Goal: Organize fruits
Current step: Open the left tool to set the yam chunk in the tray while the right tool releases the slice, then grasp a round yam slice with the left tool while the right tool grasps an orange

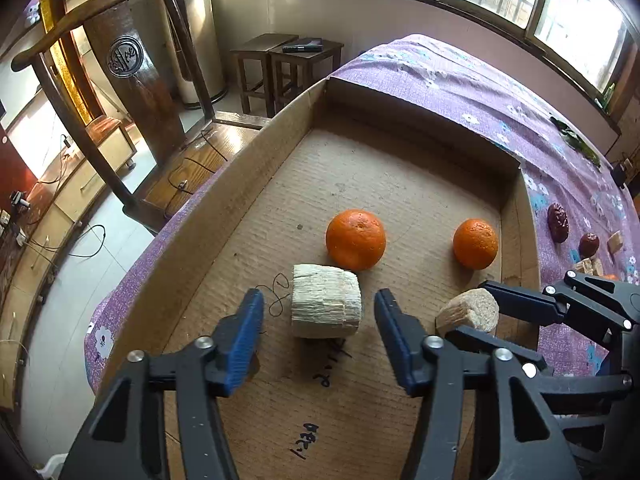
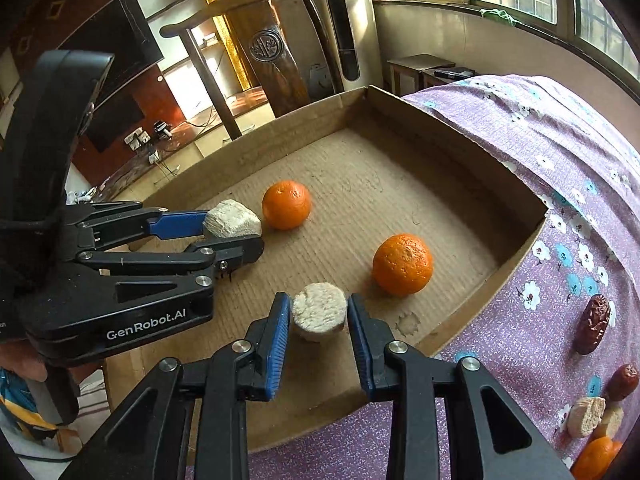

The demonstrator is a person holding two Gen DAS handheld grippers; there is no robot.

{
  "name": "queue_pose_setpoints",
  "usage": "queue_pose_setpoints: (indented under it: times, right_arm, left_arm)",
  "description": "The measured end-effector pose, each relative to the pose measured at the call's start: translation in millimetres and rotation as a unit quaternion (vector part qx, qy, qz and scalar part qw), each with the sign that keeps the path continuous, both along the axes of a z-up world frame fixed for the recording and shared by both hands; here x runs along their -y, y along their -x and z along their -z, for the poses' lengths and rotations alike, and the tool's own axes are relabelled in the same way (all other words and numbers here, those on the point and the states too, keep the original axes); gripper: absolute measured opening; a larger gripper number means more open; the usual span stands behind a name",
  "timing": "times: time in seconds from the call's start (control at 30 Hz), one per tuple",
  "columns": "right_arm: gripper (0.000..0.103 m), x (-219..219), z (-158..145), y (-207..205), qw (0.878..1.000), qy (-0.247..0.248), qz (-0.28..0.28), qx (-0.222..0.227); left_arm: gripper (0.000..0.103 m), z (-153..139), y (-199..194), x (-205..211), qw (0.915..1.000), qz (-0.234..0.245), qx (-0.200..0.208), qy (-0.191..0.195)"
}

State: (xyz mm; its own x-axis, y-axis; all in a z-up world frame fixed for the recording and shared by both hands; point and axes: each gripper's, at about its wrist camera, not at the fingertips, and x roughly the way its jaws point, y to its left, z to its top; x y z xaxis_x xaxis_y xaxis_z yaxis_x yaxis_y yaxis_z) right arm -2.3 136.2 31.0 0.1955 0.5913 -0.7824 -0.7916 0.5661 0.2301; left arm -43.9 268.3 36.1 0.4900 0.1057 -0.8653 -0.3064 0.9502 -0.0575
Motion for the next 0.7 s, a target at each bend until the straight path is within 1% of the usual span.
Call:
queue_pose_setpoints:
  times: [0.03, 0.07, 0.1, 0.23, 0.37, 0.53, 0.7]
  right_arm:
    - [0.048, 3, -2, 1, 1.0, -0.004, 0.003, 0.001]
    - [0.059, 7, -5, 2, 1.0, -0.008, 0.008, 0.003]
    - [0.061, 11, -8, 3, 1.0, -0.013, 0.011, 0.004]
    - [0.061, 35, -23, 14, 0.999, -0.037, 0.027, 0.013]
    - [0.063, 71, -33, 23, 0.997, -0.04, 0.06, 0.023]
    - [0.066, 120, -39, 27, 0.993, -0.032, 0.113, 0.03]
    - [0.068, 169, -43, 31, 0.986, -0.011, 0.161, 0.035]
  left_arm:
    - [0.066, -2, 1, 0, 1.0, -0.002, 0.005, 0.001]
    - [0.067, -4, 2, 1, 1.0, -0.004, 0.009, 0.0]
    - [0.068, -6, 3, 2, 0.9999, -0.006, 0.013, -0.003]
    - [0.07, -18, 9, 11, 0.9992, -0.009, 0.038, -0.006]
    - [0.073, -31, 11, 34, 0.9977, 0.002, 0.067, -0.013]
    - [0.076, -40, 7, 75, 0.9954, 0.04, 0.087, -0.002]
    - [0.077, -39, 0, 118, 0.9929, 0.082, 0.086, 0.004]
